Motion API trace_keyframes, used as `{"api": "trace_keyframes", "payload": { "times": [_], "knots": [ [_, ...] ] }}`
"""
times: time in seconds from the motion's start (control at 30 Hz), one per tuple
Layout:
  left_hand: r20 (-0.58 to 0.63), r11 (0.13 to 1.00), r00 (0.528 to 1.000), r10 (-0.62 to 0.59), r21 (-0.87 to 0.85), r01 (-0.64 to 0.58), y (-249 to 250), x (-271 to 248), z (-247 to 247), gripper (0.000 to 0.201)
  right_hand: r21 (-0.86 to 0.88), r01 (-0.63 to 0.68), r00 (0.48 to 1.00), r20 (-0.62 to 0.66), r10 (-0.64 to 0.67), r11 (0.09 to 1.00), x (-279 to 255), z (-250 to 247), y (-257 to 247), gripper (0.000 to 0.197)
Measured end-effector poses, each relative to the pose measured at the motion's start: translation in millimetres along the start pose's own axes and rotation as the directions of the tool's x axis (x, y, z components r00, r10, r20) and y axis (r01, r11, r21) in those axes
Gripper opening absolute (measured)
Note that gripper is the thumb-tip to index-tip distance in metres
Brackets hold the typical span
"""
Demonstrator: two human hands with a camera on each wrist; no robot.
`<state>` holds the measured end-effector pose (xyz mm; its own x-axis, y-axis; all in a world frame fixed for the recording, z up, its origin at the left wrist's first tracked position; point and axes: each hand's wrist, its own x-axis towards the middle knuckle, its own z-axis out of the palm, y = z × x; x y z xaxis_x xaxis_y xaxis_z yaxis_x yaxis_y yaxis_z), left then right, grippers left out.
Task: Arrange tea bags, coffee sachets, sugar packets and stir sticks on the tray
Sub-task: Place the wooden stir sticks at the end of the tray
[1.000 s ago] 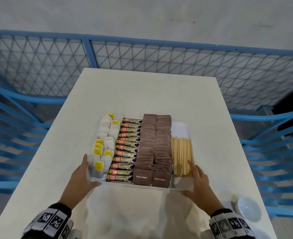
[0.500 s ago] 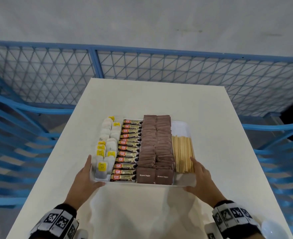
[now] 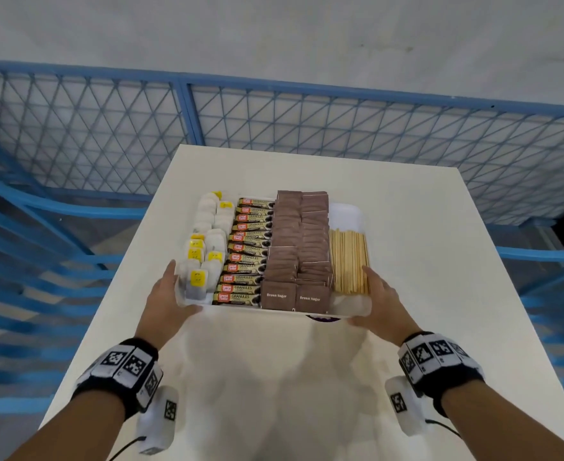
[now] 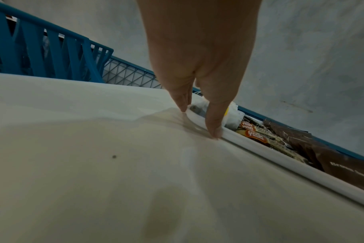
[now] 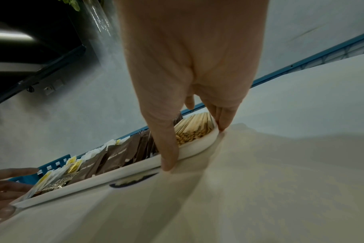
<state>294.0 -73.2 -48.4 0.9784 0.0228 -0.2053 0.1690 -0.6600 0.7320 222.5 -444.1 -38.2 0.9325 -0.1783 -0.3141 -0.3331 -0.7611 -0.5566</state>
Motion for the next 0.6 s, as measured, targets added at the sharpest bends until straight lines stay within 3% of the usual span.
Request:
{"api": "trace_keyframes", "payload": {
  "times": [0.23,0.37,0.6],
  "knots": [
    [-0.016,0.999,0.999,0.034,0.009,-0.034,14.9,23.2,-3.6,0.078,0.017,-0.017,1.000,-0.002,0.017,1.000,29.4,2.5,-4.5,0.108],
    [-0.003,0.999,1.000,0.024,0.023,-0.024,20.7,33.0,-7.3,0.087,0.015,-0.015,1.000,0.000,0.015,1.000,40.8,1.8,-8.8,0.109],
    [-0.017,0.997,0.998,0.063,0.039,-0.063,38.2,32.8,-10.1,0.064,0.003,-0.014,1.000,0.003,0.014,1.000,52.1,0.4,-11.6,0.113]
  ]
}}
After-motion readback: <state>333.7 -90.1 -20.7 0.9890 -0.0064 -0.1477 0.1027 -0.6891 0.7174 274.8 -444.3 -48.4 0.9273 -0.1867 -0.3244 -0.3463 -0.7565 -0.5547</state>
